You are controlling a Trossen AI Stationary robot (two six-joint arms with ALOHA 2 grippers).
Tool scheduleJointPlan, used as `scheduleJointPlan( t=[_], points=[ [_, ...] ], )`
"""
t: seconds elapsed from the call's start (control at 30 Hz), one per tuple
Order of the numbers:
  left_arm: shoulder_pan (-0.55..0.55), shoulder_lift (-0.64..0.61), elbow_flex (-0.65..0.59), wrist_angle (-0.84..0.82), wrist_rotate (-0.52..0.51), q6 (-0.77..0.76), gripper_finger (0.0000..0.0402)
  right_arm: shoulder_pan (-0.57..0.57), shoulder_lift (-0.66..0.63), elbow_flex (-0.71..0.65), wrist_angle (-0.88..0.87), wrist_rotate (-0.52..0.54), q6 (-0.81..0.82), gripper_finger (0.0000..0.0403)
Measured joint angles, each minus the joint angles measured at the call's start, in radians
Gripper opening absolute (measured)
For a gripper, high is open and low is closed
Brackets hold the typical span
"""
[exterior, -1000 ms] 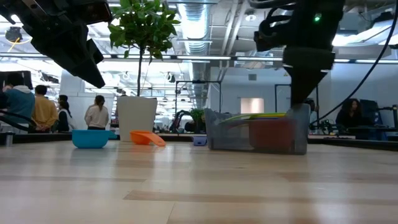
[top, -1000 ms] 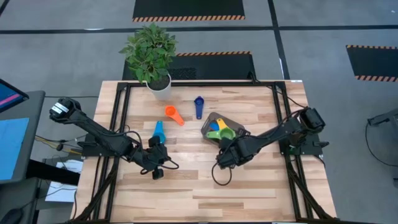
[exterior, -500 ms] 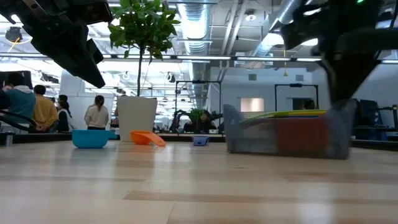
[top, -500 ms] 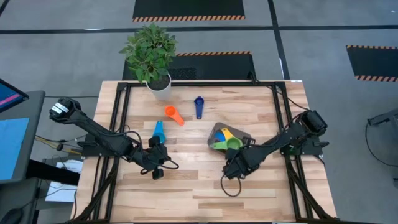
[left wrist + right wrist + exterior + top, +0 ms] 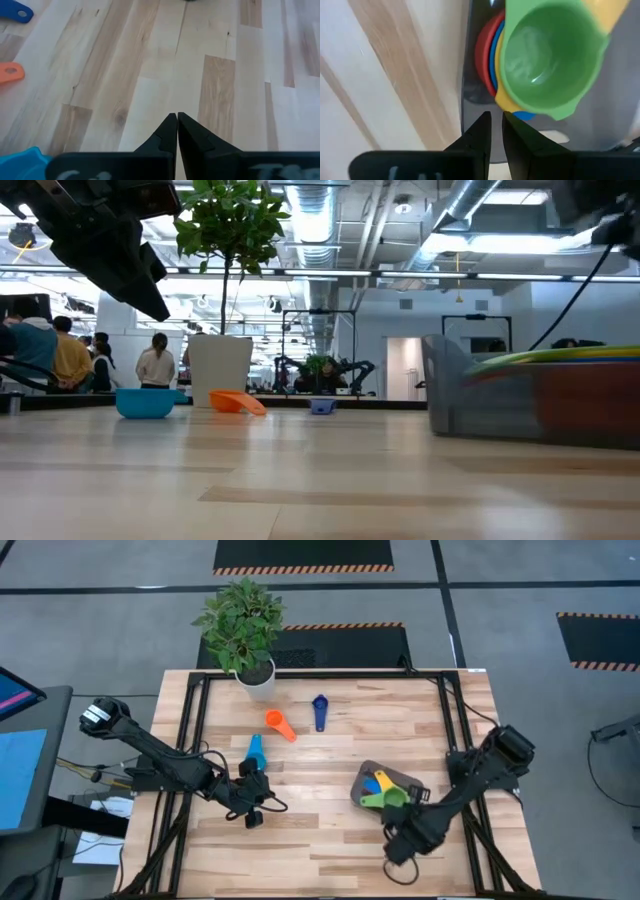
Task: Nest measuring cups in basket
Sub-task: Move the black bin to the bottom center
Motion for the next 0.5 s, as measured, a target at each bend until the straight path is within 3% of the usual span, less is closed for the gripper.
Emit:
scheduleJointPlan(
  t=[0.17, 0.3, 0.4, 0.5],
  points=[
    [0.000, 0.000, 0.000, 0.000, -0.033, 0.009, 0.0000, 0.030, 0.000, 0.079, -0.057, 0.223, -0.004, 0.0069],
    [0.000, 0.000, 0.000, 0.000, -0.035, 0.007, 0.0000, -0.008, 0.000, 0.124, -0.147, 0.362, -0.007, 0.0069],
    [0.000, 0.000, 0.000, 0.001, -0.036, 0.009, 0.0000, -0.087, 0.000, 0.125, -0.122, 0.379, -0.067, 0.0069],
    [0.000, 0.000, 0.000, 0.001, -0.047, 0.018, 0.0000, -0.166, 0.004, 0.113, 0.011, 0.380, -0.217, 0.0069]
  ],
)
